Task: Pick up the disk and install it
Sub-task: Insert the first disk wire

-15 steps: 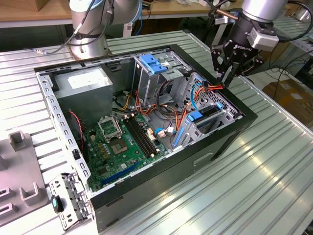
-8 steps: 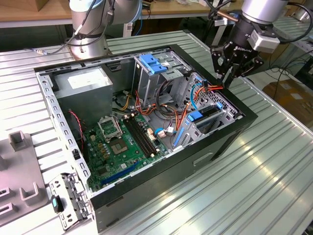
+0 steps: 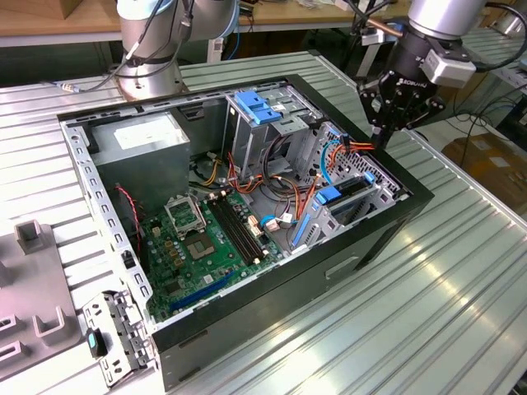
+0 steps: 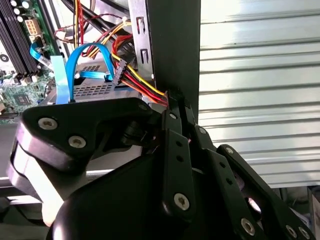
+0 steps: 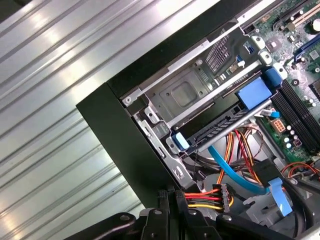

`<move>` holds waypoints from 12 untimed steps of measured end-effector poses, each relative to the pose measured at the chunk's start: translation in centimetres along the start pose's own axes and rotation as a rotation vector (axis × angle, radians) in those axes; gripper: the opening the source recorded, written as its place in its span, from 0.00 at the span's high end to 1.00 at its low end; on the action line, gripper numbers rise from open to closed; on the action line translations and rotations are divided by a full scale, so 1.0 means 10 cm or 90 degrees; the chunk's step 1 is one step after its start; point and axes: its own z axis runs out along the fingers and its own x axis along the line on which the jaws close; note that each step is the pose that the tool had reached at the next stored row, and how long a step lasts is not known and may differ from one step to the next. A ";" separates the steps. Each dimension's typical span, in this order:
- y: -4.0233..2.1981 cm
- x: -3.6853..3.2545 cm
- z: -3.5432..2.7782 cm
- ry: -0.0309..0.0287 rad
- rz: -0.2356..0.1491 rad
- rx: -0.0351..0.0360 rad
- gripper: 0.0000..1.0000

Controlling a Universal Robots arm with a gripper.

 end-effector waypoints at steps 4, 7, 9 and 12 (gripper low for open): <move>0.001 0.001 -0.013 0.0007 0.000 -0.0011 0.84; 0.001 0.001 -0.013 0.0009 0.000 -0.0013 0.84; 0.000 0.000 -0.013 0.0009 0.000 -0.0014 0.84; 0.009 -0.014 -0.014 0.0008 0.002 -0.0015 0.84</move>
